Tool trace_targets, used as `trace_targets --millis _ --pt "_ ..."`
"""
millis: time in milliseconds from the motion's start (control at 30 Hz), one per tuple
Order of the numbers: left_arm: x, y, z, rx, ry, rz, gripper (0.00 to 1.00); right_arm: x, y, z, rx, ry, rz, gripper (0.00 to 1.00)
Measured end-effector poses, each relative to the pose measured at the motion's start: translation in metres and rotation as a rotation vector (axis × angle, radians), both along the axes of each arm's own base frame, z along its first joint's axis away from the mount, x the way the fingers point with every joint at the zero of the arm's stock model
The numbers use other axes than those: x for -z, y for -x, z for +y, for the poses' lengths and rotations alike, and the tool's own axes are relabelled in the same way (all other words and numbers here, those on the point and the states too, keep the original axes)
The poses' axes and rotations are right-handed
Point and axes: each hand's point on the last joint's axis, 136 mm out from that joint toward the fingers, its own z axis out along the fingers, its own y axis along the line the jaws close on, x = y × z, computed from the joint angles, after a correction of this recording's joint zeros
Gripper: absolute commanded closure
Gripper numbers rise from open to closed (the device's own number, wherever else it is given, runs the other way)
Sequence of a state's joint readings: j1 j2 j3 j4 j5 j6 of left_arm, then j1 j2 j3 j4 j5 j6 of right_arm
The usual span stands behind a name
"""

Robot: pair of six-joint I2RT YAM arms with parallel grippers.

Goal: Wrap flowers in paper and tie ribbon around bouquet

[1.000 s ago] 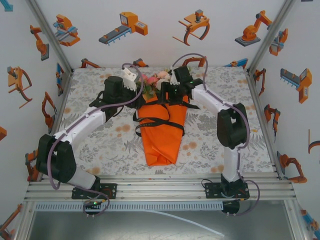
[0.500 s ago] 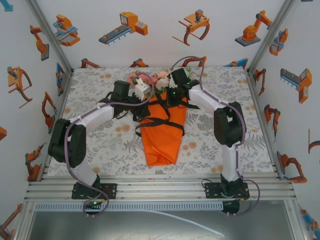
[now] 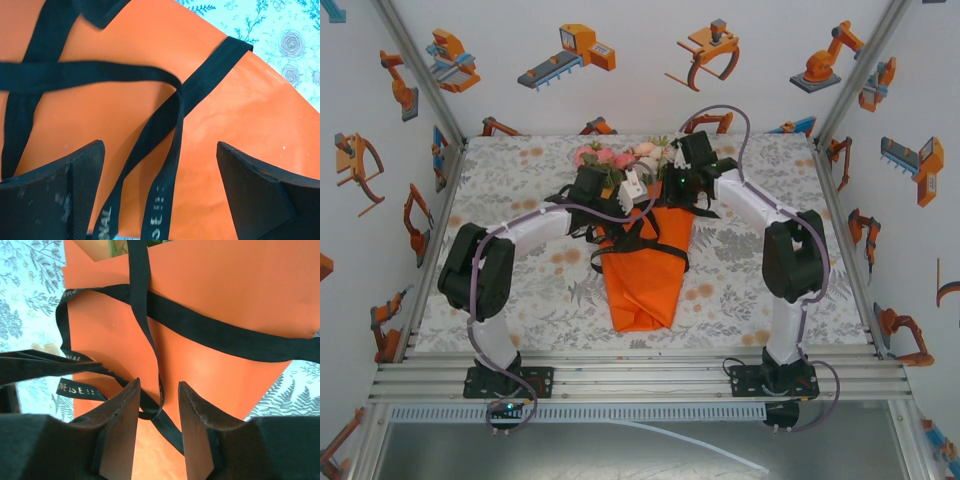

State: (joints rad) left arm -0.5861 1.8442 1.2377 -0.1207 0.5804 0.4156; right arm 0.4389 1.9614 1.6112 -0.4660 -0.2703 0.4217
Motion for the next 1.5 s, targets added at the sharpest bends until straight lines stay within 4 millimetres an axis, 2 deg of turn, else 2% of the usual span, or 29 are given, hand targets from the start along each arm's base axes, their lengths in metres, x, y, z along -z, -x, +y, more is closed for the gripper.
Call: trace_targets --millis 133,267,300,433,467,600,733,867,967,1067,1233,1400,1500 --pt "0.013 -0.002 -0.003 0.004 -0.026 -0.016 0.15 0.011 0.0 0.009 -0.023 -0.029 0.035 0.61" --pt "0.012 -0.012 0.004 -0.023 -0.031 -0.049 0.15 0.034 -0.006 0.018 -0.028 -0.04 0.088 0.61" --pt "0.011 -0.013 0.007 -0.032 -0.031 -0.055 0.15 0.041 -0.006 0.02 -0.028 -0.039 0.103 0.64" --pt "0.008 -0.013 0.024 -0.067 -0.036 -0.066 0.17 0.059 -0.004 0.025 -0.022 -0.033 0.145 1.0" --pt "0.006 -0.015 0.027 -0.079 -0.039 -0.072 0.19 0.06 -0.003 0.025 -0.015 -0.034 0.153 1.0" --pt "0.005 -0.025 0.041 -0.124 -0.038 -0.062 0.25 0.05 -0.006 0.026 -0.002 -0.047 0.136 1.0" --pt "-0.001 -0.031 0.048 -0.139 0.006 -0.015 0.26 0.017 -0.01 0.019 0.062 -0.081 0.084 1.0" --pt "-0.01 -0.022 0.035 -0.088 0.067 0.012 0.27 -0.028 -0.02 0.007 0.156 -0.144 0.011 1.0" --pt "-0.013 -0.013 0.025 -0.055 0.089 0.022 0.29 -0.038 -0.027 0.001 0.207 -0.172 -0.008 1.0" --pt "-0.018 -0.009 0.014 -0.043 0.111 0.013 0.31 -0.027 -0.029 0.001 0.24 -0.177 0.029 1.0" --pt "-0.032 -0.013 -0.006 -0.093 0.207 -0.008 0.34 -0.011 -0.026 0.0 0.286 -0.19 0.093 1.0" --pt "-0.057 -0.036 -0.028 -0.193 0.361 0.018 0.4 -0.01 -0.023 0.004 0.312 -0.237 0.134 1.0" --pt "-0.053 -0.046 -0.037 -0.227 0.42 0.067 0.5 -0.008 -0.022 0.005 0.32 -0.25 0.151 1.0"
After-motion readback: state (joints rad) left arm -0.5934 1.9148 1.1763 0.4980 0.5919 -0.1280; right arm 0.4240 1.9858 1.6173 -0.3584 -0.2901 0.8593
